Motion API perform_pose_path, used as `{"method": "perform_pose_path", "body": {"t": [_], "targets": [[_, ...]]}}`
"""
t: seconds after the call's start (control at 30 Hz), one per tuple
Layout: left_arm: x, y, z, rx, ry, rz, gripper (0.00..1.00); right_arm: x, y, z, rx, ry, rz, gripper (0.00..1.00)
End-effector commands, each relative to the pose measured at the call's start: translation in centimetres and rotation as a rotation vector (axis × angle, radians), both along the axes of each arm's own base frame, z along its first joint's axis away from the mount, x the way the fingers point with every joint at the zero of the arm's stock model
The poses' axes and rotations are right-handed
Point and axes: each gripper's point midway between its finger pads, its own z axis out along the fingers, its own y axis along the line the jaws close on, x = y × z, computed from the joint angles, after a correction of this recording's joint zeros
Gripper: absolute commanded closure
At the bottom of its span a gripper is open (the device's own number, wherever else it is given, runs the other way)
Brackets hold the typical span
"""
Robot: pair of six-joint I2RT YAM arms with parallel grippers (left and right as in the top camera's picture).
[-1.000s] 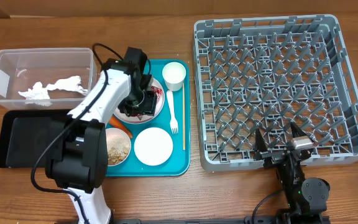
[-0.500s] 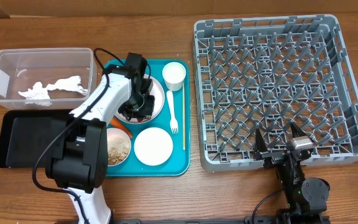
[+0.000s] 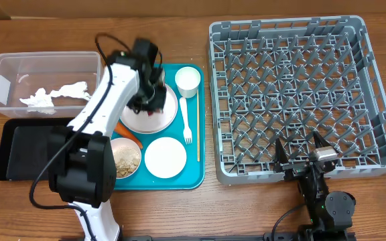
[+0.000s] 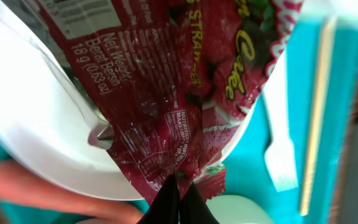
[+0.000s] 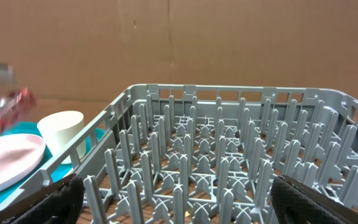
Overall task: Sort waste into correct bins and load items into the dishwasher rack
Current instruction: 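Carry the red wrapper to the clear bin and release it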
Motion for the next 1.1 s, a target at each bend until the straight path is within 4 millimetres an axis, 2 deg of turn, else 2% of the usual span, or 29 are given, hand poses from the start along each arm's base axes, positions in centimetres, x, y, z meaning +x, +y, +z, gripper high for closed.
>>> {"method": "perform_pose_path", "body": {"t": [0.0, 0.17, 0.27, 0.33, 0.57, 0.6, 0.8, 0.9, 1.07], "targets": [[2.4, 1.0, 4.1, 0.032, -0.104, 0.055, 0.96, 0.0, 0.0, -0.3, 0.003, 0.000, 0.002, 0.00], [3.9, 4.7, 7.2, 0.085, -0.166, 0.227, 0.96, 0.0, 0.0, -0.3, 0.004, 0.000, 0.002, 0.00], [4.7, 6.8, 8.2, 0.075, -0.189, 0.310, 0.96, 0.0, 0.0, -0.3, 0.004, 0.000, 0.002, 0.00], [5.1, 9.2, 8.6, 0.066, -0.201, 0.416, 0.96, 0.0, 0.0, -0.3, 0.004, 0.000, 0.002, 0.00], [6.0, 15.8, 9.0, -0.047, -0.222, 0.639, 0.96, 0.0, 0.0, -0.3, 0.004, 0.000, 0.002, 0.00], [6.0, 17.4, 9.1, -0.075, -0.227, 0.678, 0.96, 0.0, 0.0, -0.3, 0.004, 0.000, 0.002, 0.00], [5.0, 23.8, 9.2, -0.082, -0.244, 0.863, 0.96, 0.0, 0.0, -0.3, 0.004, 0.000, 0.002, 0.00], [4.4, 26.5, 9.2, -0.078, -0.258, 0.949, 0.96, 0.0, 0.0, -0.3, 0.004, 0.000, 0.002, 0.00], [4.0, 29.8, 9.0, -0.085, -0.294, 1.048, 0.96, 0.0, 0.0, -0.3, 0.004, 0.000, 0.002, 0.00]]}}
